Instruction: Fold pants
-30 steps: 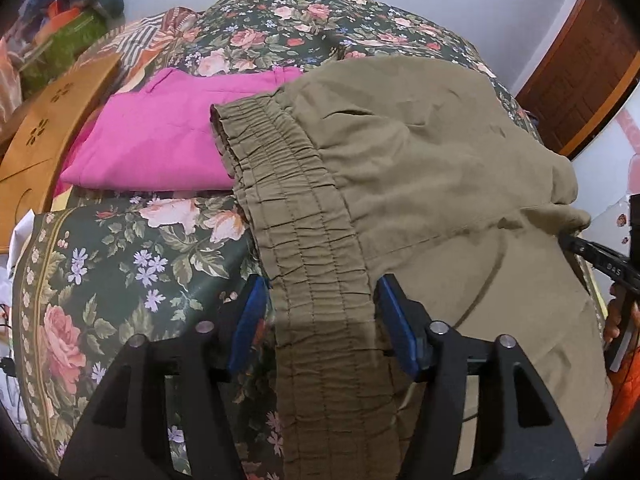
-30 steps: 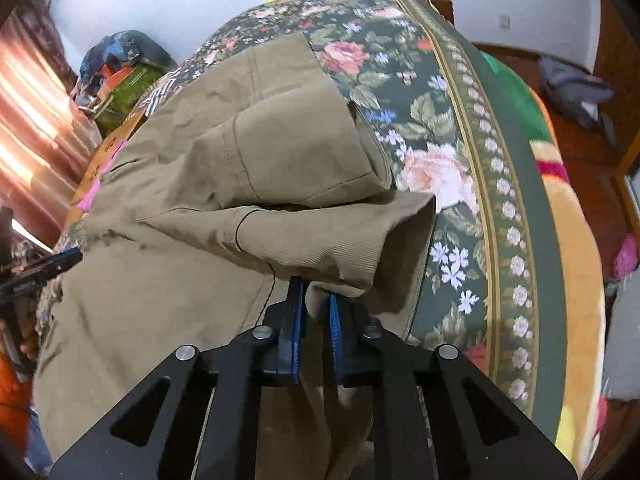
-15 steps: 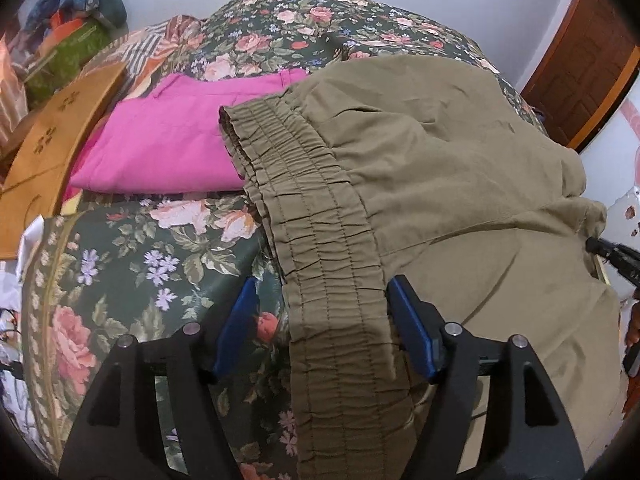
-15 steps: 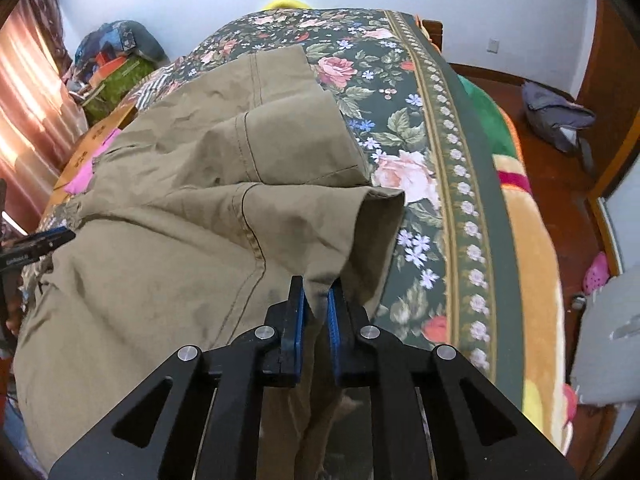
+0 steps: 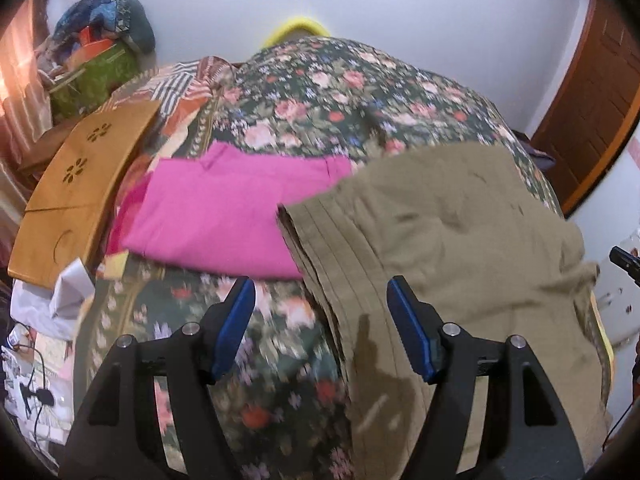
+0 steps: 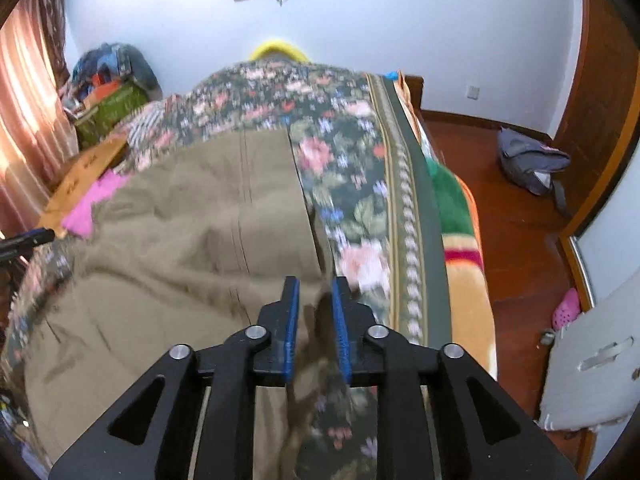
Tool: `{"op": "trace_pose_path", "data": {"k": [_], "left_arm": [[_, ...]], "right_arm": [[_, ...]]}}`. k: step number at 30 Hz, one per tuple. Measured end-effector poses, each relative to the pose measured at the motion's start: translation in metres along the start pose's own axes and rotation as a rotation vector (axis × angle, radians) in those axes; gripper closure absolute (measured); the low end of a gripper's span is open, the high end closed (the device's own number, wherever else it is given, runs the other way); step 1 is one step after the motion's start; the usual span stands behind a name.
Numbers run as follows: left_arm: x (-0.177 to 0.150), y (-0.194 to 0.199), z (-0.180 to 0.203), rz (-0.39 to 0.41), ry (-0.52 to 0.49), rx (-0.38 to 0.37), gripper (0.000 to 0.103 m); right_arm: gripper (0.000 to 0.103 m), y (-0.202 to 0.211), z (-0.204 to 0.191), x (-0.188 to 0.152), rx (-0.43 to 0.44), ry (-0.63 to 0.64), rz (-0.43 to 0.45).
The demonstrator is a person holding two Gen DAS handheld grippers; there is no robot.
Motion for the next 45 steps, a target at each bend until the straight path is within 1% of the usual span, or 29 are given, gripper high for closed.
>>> {"op": "trace_pose_path", "data": {"k": [2, 4, 7, 12, 16, 18, 20, 24, 28, 30, 31, 32, 33, 34, 35, 37, 38, 39, 40, 41, 44, 45], "left_arm": [[0.013, -0.009, -0.003, 0.007, 0.000, 0.010, 0.035], [0.022, -0.020, -0.005, 0.003, 0.000, 0.014, 0.035], [0.029, -0.036, -0.008, -0.016, 0.008, 0.008, 0.038], [0.034, -0.071, -0.014, -0.067, -0.002, 0.021, 0.049], [0.034, -0.095, -0.021, -0.112, 0.026, 0.006, 0.049], [0.034, -0.103, -0.022, -0.128, 0.030, -0.003, 0.049], [0.035, -0.110, -0.021, -0.137, 0.029, -0.015, 0.049], [0.038, -0.118, -0.019, -0.139, 0.023, -0.029, 0.049], [0.040, -0.125, -0.015, -0.145, 0.005, -0.034, 0.049], [0.041, -0.127, -0.015, -0.143, -0.002, -0.034, 0.050], [0.041, -0.128, -0.014, -0.142, -0.006, -0.037, 0.051], [0.041, -0.128, -0.012, -0.140, -0.008, -0.048, 0.058], [0.040, -0.129, -0.011, -0.141, -0.005, -0.052, 0.060], [0.041, -0.129, -0.011, -0.138, -0.004, -0.048, 0.060], [0.041, -0.128, -0.010, -0.132, -0.008, -0.043, 0.064], [0.041, -0.128, -0.009, -0.128, -0.015, -0.035, 0.065], [0.041, -0.126, -0.009, -0.126, -0.022, -0.026, 0.067], [0.041, -0.125, -0.009, -0.124, -0.025, -0.023, 0.070], [0.041, -0.122, -0.009, -0.119, -0.029, -0.017, 0.072], [0.042, -0.119, -0.009, -0.114, -0.031, -0.013, 0.076], [0.048, -0.106, -0.008, -0.102, -0.021, -0.028, 0.083], [0.050, -0.102, -0.007, -0.099, -0.018, -0.034, 0.087]], "right_arm": [[0.077, -0.003, -0.005, 0.017, 0.017, 0.008, 0.026], [0.066, -0.008, -0.008, 0.030, 0.025, 0.023, 0.038], [0.060, -0.019, -0.014, 0.054, 0.041, 0.045, 0.063], [0.056, -0.053, -0.021, 0.088, 0.079, 0.088, 0.041], [0.056, -0.088, -0.025, 0.104, 0.108, 0.108, -0.001], [0.056, -0.110, -0.025, 0.112, 0.098, 0.138, -0.028], [0.056, -0.128, -0.023, 0.116, 0.095, 0.142, -0.053], [0.056, -0.159, -0.024, 0.124, 0.117, 0.148, -0.089], [0.055, -0.192, -0.018, 0.130, 0.093, 0.141, -0.155], [0.055, -0.199, -0.018, 0.132, 0.116, 0.133, -0.158], [0.055, -0.200, -0.017, 0.134, 0.130, 0.122, -0.145], [0.055, -0.200, -0.018, 0.134, 0.145, 0.114, -0.140], [0.061, -0.201, -0.019, 0.134, 0.158, 0.108, -0.138], [0.073, -0.199, -0.021, 0.133, 0.180, 0.109, -0.133], [0.075, -0.197, -0.025, 0.132, 0.194, 0.118, -0.128], [0.085, -0.193, -0.026, 0.132, 0.156, 0.144, -0.117], [0.087, -0.193, -0.026, 0.133, 0.149, 0.152, -0.114], [0.094, -0.190, -0.027, 0.133, 0.146, 0.152, -0.108], [0.098, -0.186, -0.027, 0.133, 0.161, 0.145, -0.104], [0.098, -0.182, -0.027, 0.134, 0.173, 0.132, -0.096], [0.098, -0.164, -0.029, 0.139, 0.169, 0.133, -0.061], [0.099, -0.157, -0.029, 0.141, 0.159, 0.136, -0.051]]}}
Point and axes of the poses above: each gripper's, at about its wrist camera, not at the fingertips, and y roughly against the way its jaws point, z to its right, x to its top, the point moved 9 cm from there along -y, roughly the way its jaws point, and after that the axes turned 10 degrees about y, right-handed, at the moved point
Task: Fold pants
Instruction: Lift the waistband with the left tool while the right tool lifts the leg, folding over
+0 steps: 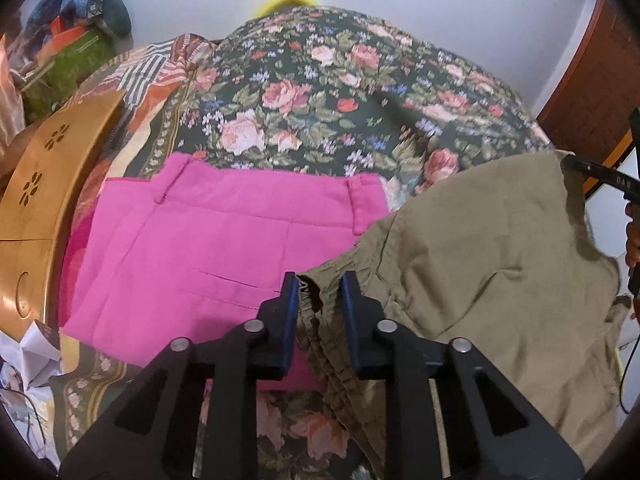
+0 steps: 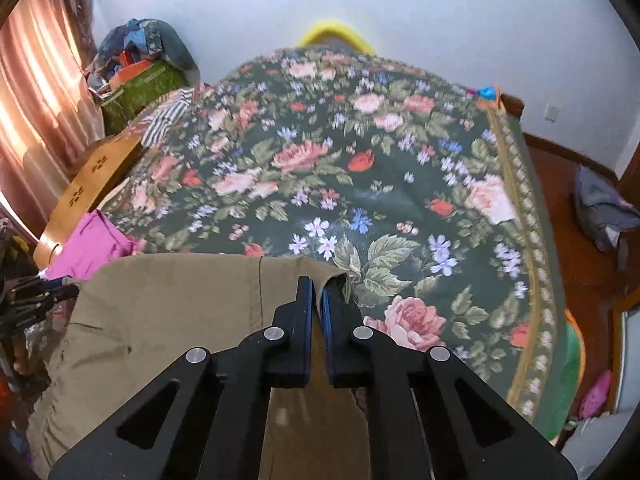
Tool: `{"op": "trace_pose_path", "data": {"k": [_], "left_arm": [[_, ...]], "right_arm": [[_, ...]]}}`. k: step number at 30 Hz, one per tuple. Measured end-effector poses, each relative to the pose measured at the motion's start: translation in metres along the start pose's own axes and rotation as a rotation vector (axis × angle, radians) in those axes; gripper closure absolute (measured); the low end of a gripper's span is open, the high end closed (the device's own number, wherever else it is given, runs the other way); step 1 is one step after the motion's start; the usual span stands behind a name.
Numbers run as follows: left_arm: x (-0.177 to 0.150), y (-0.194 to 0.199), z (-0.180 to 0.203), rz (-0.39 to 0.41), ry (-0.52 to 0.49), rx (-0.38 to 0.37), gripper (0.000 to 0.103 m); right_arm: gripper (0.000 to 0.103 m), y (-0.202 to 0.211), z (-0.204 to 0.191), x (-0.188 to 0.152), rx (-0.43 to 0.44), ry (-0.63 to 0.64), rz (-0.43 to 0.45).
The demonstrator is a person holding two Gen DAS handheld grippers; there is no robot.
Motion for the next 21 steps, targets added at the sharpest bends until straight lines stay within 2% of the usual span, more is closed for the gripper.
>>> {"op": "trace_pose_path", "data": {"k": [6, 13, 21], "left_arm": [[0.013, 0.039, 0.014, 0.054, -0.005, -0.029, 0.094], [0.029, 0.105, 0.036, 0.157, -0.013, -0.079, 0.095], [0.020, 0.171, 0.058, 0.227, -0.069, -0.103, 0.095]], "right_arm": [[0.099, 0.045, -0.012, 0.020, 0.000, 0.009, 0.084], [0.100, 0.115, -0.024, 0.045, -0.006, -0.003, 0.220], [0.100, 0.187, -0.038, 0.040, -0.002, -0.014, 0.318]]}}
Point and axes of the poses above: each gripper's, at about its wrist camera, not at the fingertips, and y roughly against the way its jaws point, z to its right, x to its top, the point moved 9 cm from there along -y, roughly the way its jaws point, and after that the axes turned 10 degrees about y, right-handed, at the moved point
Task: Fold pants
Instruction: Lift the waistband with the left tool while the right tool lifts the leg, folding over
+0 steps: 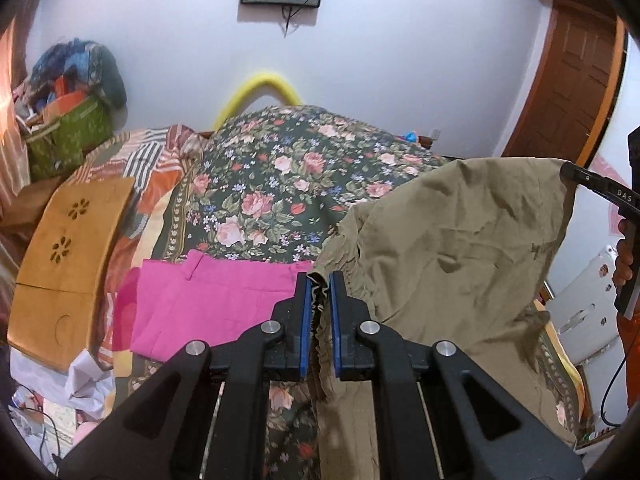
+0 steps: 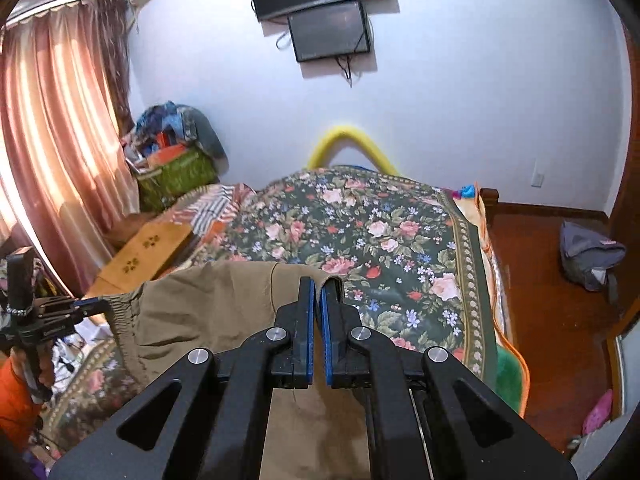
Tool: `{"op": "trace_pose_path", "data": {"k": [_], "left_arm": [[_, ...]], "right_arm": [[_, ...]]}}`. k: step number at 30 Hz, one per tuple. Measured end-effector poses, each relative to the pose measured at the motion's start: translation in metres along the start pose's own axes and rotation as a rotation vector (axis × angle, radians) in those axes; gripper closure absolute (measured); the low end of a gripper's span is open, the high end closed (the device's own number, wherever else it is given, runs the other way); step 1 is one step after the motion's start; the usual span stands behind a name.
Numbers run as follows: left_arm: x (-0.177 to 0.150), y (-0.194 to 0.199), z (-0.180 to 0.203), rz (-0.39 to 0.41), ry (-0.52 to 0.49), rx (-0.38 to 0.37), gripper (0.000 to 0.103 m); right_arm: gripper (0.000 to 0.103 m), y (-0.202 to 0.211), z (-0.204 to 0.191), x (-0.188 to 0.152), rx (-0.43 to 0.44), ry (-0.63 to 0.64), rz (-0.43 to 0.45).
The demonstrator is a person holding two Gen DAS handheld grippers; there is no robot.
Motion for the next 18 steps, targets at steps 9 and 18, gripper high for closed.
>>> {"op": "trace_pose_path", "data": {"k": [9, 18], "left_arm": [[-0.025, 0.039, 0.016, -0.004, -0.019, -0.043, 0.095], [-0.063, 0.069, 0.024, -0.009, -0.052, -0.044, 0.095]], "right_arm": [[0.100, 0.056, -0.021, -0.032, 0.025, -0.040, 0.038], [0.100, 0.098, -0.043, -0.071, 0.024, -0.057, 0.038]]}}
Point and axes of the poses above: each gripper's, at about its wrist camera, not at the fingertips, and y roughly against the way its jaws point, z to its right, x to its top, the point moved 9 cm from there along -y, roughly the way its jaws point, and after that the axes turned 10 degrees about y, right-handed, at the moved point
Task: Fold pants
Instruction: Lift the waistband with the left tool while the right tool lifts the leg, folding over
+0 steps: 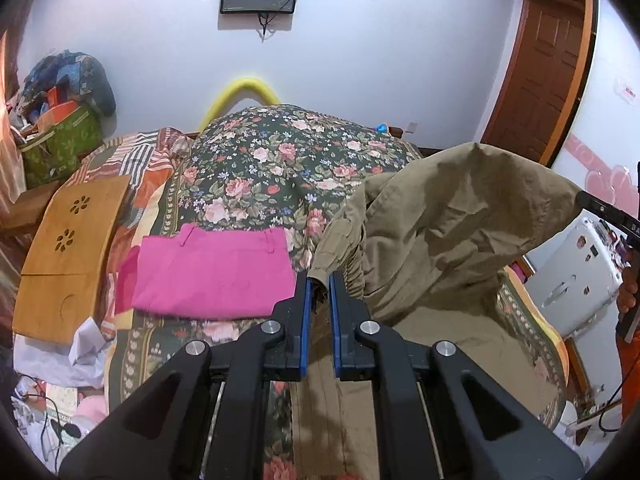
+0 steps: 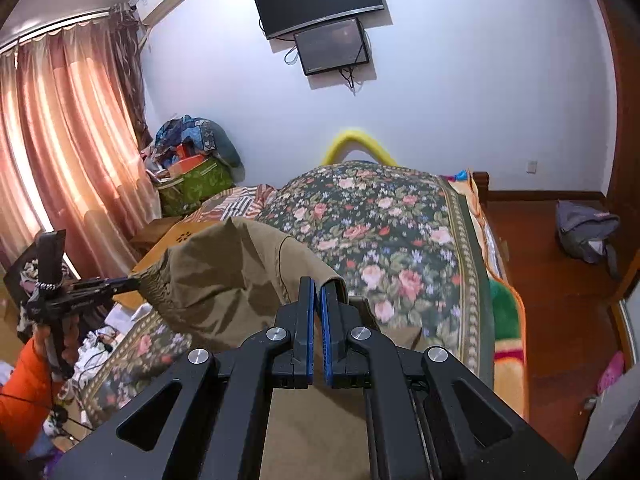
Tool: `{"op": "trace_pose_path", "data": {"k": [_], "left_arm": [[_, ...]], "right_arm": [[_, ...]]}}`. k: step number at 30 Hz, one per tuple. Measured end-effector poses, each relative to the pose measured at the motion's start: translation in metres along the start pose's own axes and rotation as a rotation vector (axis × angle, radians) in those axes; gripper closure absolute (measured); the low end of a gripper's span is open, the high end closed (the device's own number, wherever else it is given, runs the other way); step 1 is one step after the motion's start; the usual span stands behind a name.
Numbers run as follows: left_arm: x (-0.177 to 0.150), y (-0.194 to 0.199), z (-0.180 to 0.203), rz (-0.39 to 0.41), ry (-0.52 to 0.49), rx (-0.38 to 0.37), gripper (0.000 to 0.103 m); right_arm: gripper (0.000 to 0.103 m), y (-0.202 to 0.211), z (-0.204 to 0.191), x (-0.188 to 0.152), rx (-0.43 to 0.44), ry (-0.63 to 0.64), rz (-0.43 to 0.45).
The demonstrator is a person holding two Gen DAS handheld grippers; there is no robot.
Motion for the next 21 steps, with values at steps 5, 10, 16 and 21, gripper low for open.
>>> {"op": "trace_pose_path", "data": {"k": [5, 10, 16, 21], "left_arm": [[-0.025, 0.011, 0.001, -0.015, -0.018, 0.010, 0.095], [-0.050, 0.021, -0.004, -0.022, -0.012, 0.010, 0.095], [-0.080, 0.034, -0.013, -0.012, 0.005, 0.015, 0.101], [-0.102, 0.032, -0.027, -0.041, 0.040, 0.015, 0.101]], "right_arm": [[0.100, 0.020, -0.004, -0.026, 0.003, -0.028, -0.017], [0.100, 0.038, -0.013, -0.054, 0.004, -0.046, -0.033], [0.100, 0.052, -0.024, -0.085, 0.039, -0.091, -0.051], [0.100, 0.051, -0.034, -0.112, 0.035, -0.094, -0.086]]}}
Point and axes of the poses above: each gripper's, at about its wrist camera, not at the fingertips, and y roughly against the way its jaws point, z to its right, x to its top, the point moved 9 cm from there along -y, roughly the way its jaws point, and after that the axes turned 10 degrees about y, right-handed, at the moved point
